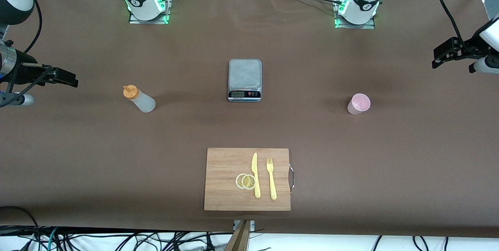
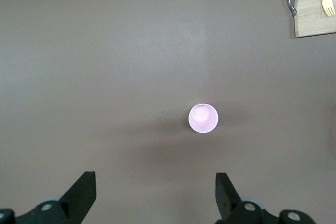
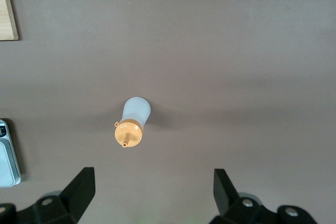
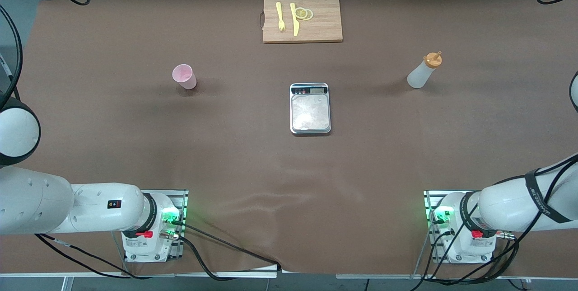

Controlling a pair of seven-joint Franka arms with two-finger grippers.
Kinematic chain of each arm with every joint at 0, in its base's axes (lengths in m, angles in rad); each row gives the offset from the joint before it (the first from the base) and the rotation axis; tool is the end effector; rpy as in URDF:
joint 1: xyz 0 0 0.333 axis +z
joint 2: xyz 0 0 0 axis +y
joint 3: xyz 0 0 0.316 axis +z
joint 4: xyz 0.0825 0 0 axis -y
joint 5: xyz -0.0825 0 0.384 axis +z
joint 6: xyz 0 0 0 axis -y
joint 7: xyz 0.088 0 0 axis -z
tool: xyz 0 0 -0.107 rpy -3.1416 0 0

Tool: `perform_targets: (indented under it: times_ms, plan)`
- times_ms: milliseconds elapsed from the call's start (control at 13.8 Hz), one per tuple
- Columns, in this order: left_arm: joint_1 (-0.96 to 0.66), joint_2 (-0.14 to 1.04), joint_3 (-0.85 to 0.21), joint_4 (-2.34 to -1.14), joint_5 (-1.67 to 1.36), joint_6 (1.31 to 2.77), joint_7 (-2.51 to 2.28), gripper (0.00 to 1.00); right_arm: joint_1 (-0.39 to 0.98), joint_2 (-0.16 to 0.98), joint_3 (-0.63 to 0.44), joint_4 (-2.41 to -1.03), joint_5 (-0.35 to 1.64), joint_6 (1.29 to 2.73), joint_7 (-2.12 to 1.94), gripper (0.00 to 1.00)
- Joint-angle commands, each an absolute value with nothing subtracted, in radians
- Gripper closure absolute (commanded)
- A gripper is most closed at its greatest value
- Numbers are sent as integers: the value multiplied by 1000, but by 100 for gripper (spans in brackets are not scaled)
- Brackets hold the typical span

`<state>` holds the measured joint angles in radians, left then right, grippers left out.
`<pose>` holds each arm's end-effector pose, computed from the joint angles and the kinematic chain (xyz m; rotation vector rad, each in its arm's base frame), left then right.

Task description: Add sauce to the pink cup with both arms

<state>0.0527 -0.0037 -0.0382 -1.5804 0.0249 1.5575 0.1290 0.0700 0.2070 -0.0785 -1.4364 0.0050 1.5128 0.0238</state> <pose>0.5516 0.0107 0.6209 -3.1127 0.1783 0.0327 0.6078 0.0001 0.5625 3.1224 -0.0495 -0.2031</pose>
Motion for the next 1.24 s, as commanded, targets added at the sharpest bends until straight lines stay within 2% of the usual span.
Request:
perform_targets:
  times_ms: [0, 1163]
  plan:
    - [63, 3, -40, -1555, 32, 1528, 138, 0, 68, 198, -75, -1419, 14, 1506, 28, 0]
    - [69, 8, -40, -1545, 31, 1529, 132, 0, 64, 201, -84, -1402, -2, 1519, -28, 0]
